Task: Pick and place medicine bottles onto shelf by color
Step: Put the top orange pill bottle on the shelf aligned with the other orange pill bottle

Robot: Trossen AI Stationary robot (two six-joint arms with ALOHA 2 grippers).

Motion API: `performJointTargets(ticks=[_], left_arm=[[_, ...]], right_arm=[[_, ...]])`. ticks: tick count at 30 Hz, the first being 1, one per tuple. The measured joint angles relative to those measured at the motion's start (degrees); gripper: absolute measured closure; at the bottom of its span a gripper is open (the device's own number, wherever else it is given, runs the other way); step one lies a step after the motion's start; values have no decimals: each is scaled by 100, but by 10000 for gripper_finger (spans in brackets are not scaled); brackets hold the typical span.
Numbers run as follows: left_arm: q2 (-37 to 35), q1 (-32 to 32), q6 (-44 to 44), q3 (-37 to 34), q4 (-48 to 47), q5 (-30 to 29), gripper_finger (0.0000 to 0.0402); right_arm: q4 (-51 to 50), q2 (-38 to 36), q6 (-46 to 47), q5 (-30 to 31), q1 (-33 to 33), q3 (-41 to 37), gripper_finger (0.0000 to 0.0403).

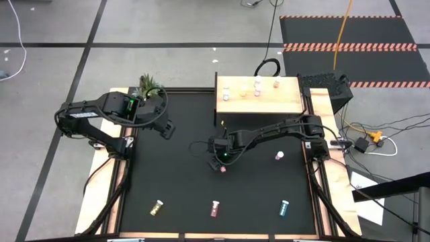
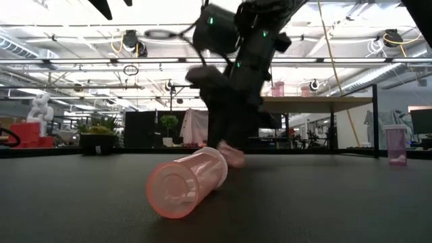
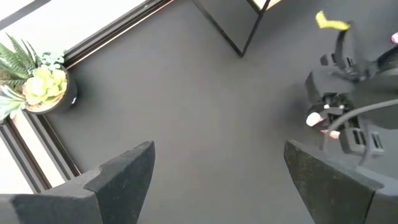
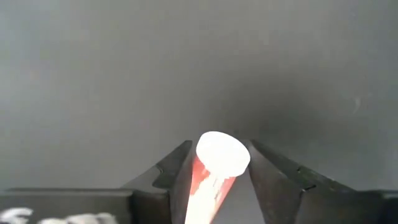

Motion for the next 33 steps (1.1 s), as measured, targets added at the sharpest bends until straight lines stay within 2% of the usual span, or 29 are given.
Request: performJointTargets(ticks=[5, 8, 13, 16, 21, 27, 30, 33], left_arm=[[0, 0, 22, 0, -8, -36, 46], [0, 0, 59, 0, -10, -82, 46], [0, 0, 81, 0, -12, -134, 46], [0, 0, 128, 0, -13, -172, 46], [-2, 91, 166, 0, -6, -231, 46], [-4, 190, 132, 0, 19, -235, 46], [-4, 216, 126, 0, 104, -235, 46], [-4, 216, 130, 0, 265, -235, 46]], right_arm=[[94, -464, -110, 432, 1, -95, 276], [64, -784, -128, 495, -42, -322, 289], [87, -1846, -199, 1127, 44, -844, 287], [97, -2672, -312, 1752, 160, -1258, 281], [116, -4339, -699, 3144, 279, -1931, 283], [147, -6138, -1975, 5070, 190, -2603, 283], [188, -6745, -2731, 5621, 6, -2949, 283], [522, -7184, -3426, 5864, -325, -3346, 284]])
